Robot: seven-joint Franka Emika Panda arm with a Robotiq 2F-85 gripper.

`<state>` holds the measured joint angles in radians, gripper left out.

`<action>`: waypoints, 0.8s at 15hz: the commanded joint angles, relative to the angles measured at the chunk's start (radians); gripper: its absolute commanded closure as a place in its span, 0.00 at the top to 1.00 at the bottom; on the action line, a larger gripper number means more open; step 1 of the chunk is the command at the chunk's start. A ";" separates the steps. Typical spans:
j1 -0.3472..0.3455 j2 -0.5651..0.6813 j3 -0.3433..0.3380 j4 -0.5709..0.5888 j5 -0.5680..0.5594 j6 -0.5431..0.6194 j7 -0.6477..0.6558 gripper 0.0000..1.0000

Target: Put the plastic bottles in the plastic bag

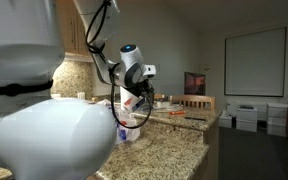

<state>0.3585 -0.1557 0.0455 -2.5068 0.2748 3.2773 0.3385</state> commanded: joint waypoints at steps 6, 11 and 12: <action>0.008 0.014 0.141 -0.031 0.097 0.186 0.024 0.09; 0.014 0.095 0.222 0.003 0.038 0.173 0.043 0.09; 0.016 0.116 0.236 0.006 0.032 0.172 0.039 0.09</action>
<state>0.3816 -0.0986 0.2407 -2.5234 0.3280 3.4539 0.3755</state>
